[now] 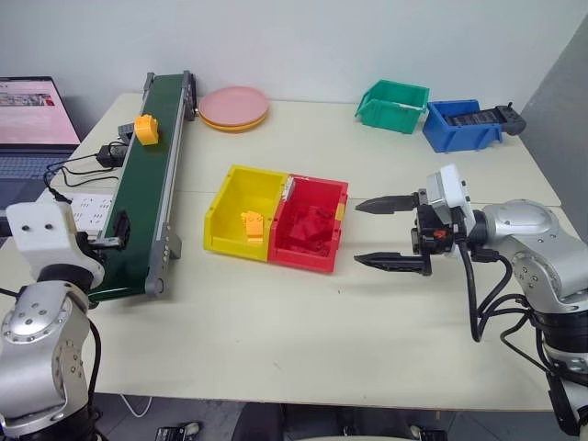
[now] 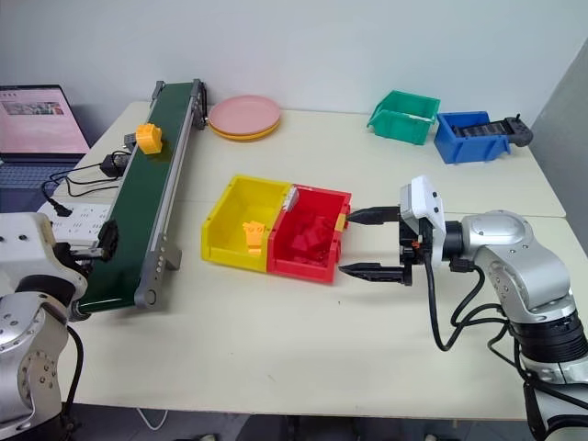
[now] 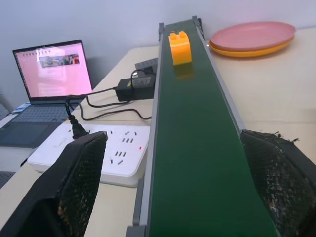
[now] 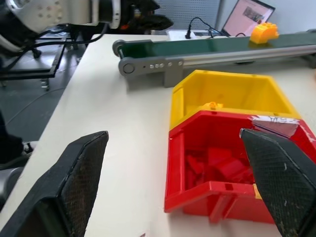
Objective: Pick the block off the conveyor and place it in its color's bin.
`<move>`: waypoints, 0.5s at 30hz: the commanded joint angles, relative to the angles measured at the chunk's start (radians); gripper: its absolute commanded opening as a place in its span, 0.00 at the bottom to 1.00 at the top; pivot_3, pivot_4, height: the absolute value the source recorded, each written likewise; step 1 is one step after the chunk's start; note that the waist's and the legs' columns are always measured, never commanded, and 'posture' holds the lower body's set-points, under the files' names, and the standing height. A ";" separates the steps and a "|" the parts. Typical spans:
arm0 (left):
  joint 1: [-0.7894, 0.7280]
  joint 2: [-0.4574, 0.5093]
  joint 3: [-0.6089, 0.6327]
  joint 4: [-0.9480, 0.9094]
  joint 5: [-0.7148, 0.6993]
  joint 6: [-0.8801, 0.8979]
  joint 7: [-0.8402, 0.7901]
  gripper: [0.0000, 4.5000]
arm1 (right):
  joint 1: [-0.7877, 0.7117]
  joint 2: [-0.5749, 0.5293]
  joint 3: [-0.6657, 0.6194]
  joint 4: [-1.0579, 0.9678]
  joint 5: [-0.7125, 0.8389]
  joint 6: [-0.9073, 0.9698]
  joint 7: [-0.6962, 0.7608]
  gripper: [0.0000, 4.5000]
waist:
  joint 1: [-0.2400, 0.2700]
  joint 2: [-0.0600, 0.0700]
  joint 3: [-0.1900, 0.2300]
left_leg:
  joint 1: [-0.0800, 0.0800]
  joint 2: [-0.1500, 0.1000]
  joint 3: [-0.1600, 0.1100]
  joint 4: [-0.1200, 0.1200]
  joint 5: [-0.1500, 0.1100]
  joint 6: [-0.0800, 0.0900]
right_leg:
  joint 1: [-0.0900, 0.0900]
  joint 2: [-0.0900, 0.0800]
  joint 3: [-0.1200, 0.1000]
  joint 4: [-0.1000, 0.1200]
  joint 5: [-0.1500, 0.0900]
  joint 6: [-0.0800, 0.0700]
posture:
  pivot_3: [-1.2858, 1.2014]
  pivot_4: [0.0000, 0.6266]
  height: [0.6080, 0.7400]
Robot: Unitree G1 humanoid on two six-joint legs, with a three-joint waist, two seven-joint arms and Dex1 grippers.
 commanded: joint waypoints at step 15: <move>-0.165 0.031 -0.017 0.053 0.011 0.255 0.070 1.00 | -0.045 0.008 0.019 -0.062 -0.001 0.056 -0.042 1.00 | 0.000 0.000 0.000 | -0.001 0.000 -0.001 0.000 0.000 0.000 | -0.001 0.000 -0.001 0.000 0.000 0.000 | 0.52 0.24 1.00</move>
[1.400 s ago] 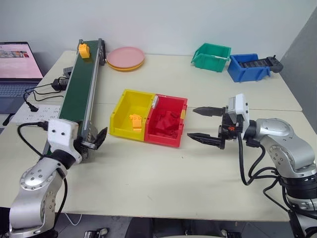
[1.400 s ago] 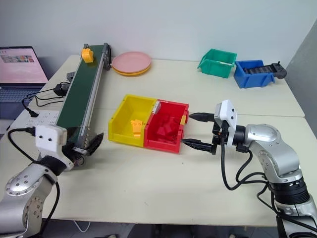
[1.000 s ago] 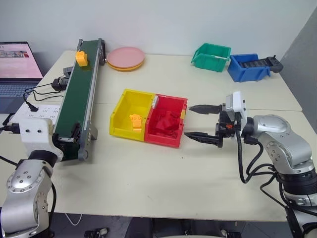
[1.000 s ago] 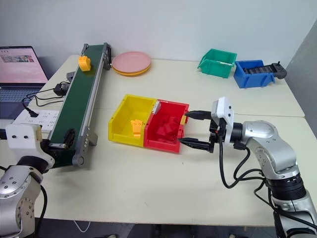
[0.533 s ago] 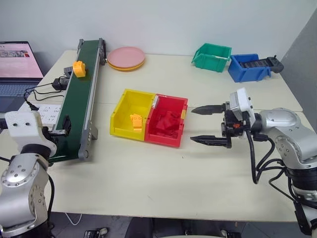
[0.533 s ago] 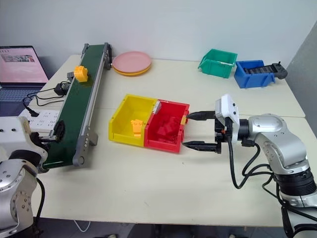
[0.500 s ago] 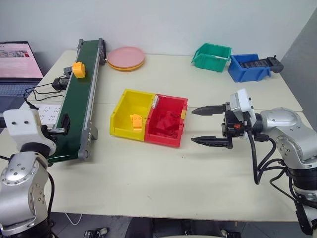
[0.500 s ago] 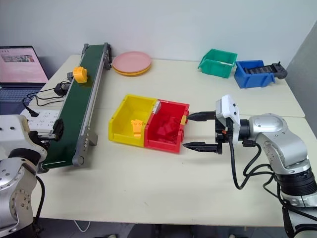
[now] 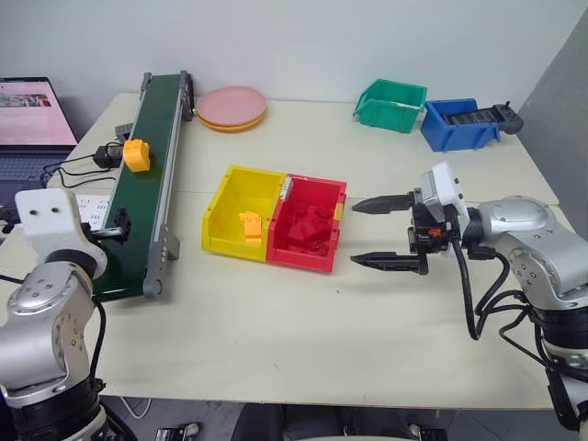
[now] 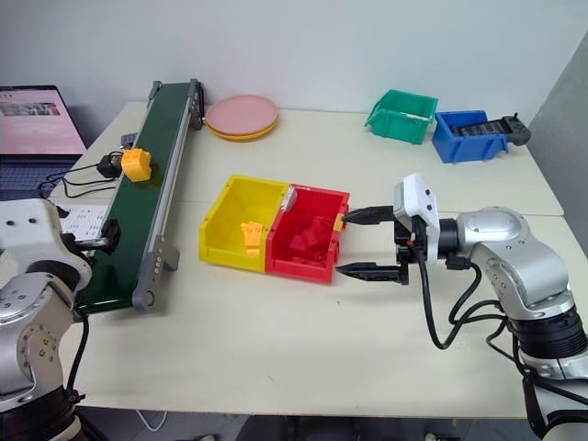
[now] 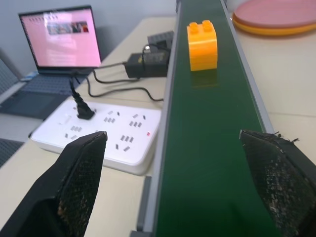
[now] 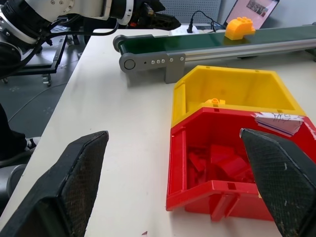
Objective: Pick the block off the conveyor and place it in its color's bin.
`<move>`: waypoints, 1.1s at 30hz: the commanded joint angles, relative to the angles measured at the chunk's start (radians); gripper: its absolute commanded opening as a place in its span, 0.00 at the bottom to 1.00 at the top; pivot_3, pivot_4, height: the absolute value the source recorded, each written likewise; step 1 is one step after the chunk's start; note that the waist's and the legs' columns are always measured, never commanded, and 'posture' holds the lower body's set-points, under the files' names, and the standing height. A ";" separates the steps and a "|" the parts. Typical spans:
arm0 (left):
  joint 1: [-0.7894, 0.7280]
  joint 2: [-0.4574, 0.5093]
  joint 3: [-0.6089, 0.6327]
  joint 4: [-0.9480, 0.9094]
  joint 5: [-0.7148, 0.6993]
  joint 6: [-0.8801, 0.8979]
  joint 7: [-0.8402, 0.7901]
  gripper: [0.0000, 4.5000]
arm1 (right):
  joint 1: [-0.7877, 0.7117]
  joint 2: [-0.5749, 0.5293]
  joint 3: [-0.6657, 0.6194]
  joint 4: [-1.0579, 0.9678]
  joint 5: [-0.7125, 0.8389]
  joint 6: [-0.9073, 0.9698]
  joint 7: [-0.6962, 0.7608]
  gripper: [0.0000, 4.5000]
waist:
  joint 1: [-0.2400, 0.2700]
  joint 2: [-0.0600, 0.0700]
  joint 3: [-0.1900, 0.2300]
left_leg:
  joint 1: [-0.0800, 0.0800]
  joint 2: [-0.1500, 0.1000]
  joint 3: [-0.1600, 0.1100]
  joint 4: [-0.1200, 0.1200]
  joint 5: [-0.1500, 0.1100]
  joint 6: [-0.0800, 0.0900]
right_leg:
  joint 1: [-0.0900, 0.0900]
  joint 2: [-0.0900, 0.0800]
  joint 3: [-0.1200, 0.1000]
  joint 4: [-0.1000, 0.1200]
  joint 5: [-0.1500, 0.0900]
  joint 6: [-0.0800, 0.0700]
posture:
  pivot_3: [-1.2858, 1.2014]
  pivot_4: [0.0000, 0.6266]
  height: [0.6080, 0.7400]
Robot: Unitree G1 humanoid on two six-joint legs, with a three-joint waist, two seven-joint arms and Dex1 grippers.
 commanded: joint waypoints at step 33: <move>-0.037 -0.054 -0.021 -0.052 -0.015 0.168 0.020 0.52 | -0.010 -0.011 -0.034 -0.073 0.046 0.031 -0.008 1.00 | 0.000 0.000 0.000 | 0.000 0.000 0.000 0.000 0.000 0.000 | 0.000 0.000 0.000 0.000 0.000 0.000 | 0.52 0.24 1.00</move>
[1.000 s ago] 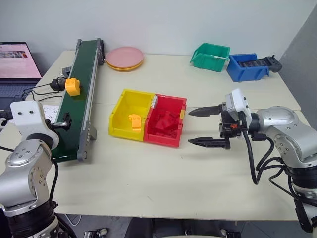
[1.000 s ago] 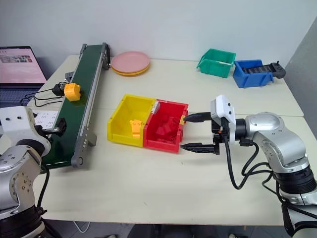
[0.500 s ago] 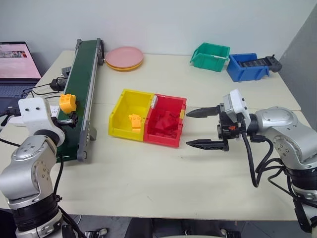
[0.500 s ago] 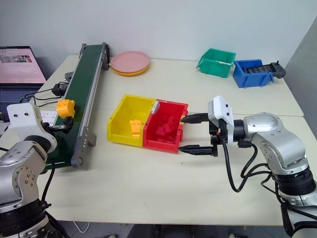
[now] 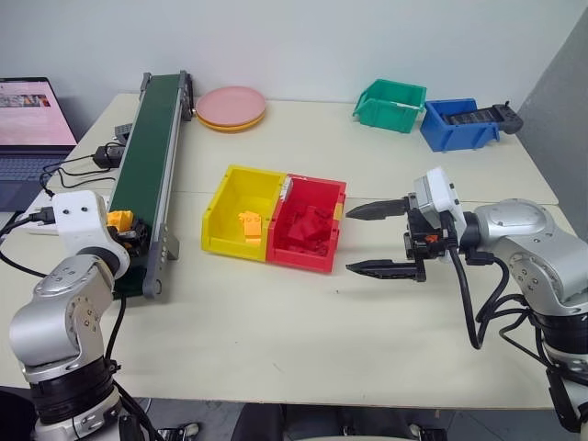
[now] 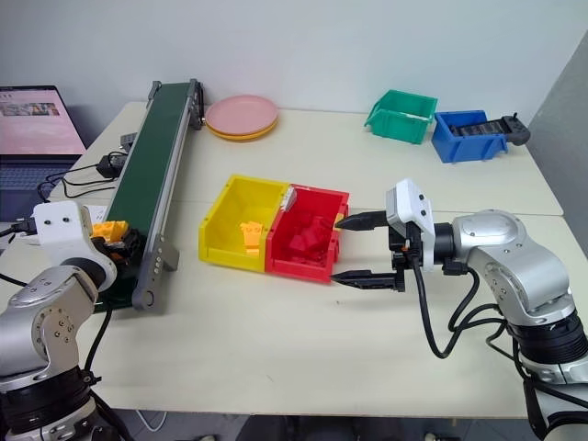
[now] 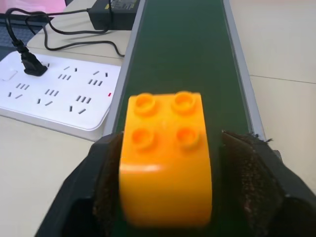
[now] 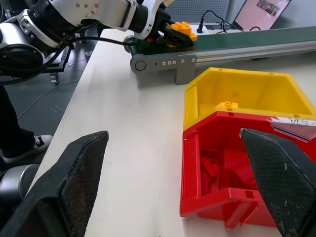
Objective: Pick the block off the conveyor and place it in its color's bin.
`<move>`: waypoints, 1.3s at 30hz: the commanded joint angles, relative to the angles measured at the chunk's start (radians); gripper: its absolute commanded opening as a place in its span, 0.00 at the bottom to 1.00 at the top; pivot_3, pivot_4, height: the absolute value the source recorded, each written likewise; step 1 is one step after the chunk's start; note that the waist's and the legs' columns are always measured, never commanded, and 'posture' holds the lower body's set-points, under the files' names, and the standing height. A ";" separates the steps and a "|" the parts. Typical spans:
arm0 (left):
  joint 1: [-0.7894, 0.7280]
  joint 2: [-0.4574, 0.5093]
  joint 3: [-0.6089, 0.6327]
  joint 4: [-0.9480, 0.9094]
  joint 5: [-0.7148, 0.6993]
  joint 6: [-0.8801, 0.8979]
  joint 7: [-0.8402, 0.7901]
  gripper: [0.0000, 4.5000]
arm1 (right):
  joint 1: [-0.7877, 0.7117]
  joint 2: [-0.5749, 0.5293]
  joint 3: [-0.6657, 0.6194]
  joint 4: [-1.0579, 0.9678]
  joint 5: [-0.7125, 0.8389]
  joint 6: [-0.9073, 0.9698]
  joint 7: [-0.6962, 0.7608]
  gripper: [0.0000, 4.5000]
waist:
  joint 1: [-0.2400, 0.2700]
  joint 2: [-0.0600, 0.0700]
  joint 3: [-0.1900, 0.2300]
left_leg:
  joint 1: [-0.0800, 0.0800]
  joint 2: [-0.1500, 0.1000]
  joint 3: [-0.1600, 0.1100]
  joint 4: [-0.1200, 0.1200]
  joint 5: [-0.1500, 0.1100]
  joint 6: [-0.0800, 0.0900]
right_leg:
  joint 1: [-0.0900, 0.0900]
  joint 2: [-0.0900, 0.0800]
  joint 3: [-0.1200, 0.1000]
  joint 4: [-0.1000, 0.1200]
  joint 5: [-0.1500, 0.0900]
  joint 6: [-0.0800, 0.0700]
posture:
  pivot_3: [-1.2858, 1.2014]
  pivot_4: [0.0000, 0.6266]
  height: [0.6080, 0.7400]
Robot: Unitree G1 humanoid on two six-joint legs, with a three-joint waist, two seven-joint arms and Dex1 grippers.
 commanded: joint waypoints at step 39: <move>-0.434 0.000 -0.504 0.321 0.060 -0.281 -0.321 0.52 | -0.089 -0.083 -0.203 -0.161 0.174 0.198 -0.186 1.00 | 0.001 -0.001 0.001 | -0.002 0.000 0.000 0.001 0.000 0.000 | -0.001 0.000 0.000 0.000 0.000 0.000 | 0.52 0.24 1.00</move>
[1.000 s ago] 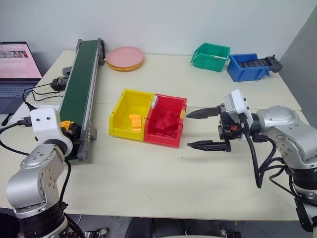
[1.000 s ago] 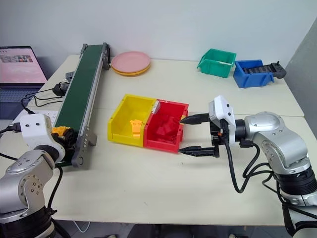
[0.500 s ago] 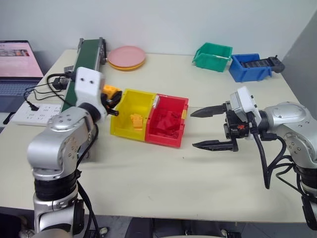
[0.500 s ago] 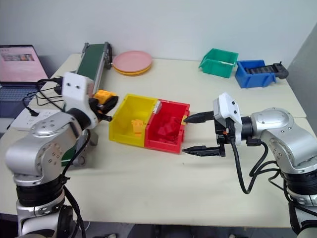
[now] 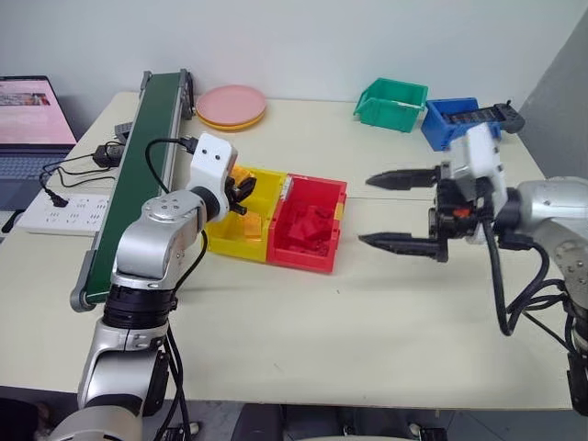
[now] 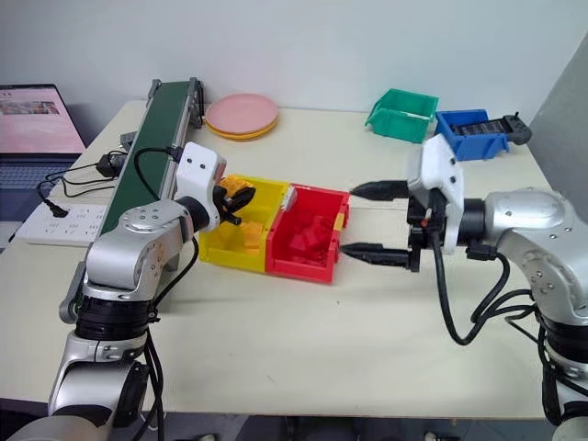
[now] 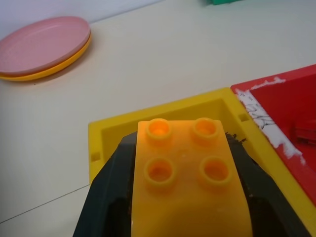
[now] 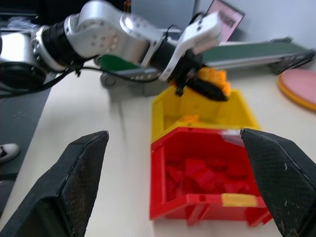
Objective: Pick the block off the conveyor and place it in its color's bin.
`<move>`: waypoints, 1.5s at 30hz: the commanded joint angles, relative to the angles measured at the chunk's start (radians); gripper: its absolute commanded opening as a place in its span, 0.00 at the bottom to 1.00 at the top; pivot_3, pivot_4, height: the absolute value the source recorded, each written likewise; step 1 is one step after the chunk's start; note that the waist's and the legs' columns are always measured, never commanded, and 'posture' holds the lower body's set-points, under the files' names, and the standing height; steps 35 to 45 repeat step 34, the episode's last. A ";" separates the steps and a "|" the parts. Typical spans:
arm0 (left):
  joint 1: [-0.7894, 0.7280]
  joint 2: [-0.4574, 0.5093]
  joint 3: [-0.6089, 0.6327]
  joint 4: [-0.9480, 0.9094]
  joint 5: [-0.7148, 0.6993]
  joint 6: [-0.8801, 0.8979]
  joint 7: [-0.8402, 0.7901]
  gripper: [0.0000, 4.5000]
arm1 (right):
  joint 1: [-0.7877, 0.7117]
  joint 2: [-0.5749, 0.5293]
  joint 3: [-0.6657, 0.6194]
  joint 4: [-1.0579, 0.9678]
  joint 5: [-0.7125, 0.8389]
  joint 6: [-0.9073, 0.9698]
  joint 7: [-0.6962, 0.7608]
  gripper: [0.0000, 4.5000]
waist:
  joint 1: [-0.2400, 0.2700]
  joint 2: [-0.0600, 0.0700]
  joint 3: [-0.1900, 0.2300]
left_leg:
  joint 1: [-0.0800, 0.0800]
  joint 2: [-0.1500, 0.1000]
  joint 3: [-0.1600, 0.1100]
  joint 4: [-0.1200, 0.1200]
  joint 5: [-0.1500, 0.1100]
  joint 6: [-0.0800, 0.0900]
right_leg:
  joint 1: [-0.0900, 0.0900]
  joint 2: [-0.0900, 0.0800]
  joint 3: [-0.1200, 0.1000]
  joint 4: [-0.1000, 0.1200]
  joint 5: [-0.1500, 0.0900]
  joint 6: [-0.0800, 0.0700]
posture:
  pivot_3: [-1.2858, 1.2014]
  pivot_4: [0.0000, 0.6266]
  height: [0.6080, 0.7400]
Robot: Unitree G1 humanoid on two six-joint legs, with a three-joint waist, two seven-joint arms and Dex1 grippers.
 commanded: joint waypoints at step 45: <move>0.409 0.101 0.177 -0.551 -0.136 -0.132 -0.179 0.90 | 0.250 0.073 0.006 0.094 -0.255 -0.477 0.025 1.00 | 0.009 0.000 0.001 | 0.001 0.000 0.001 0.002 0.000 0.000 | 0.002 -0.001 0.001 0.000 0.000 0.000 | 0.52 0.24 1.00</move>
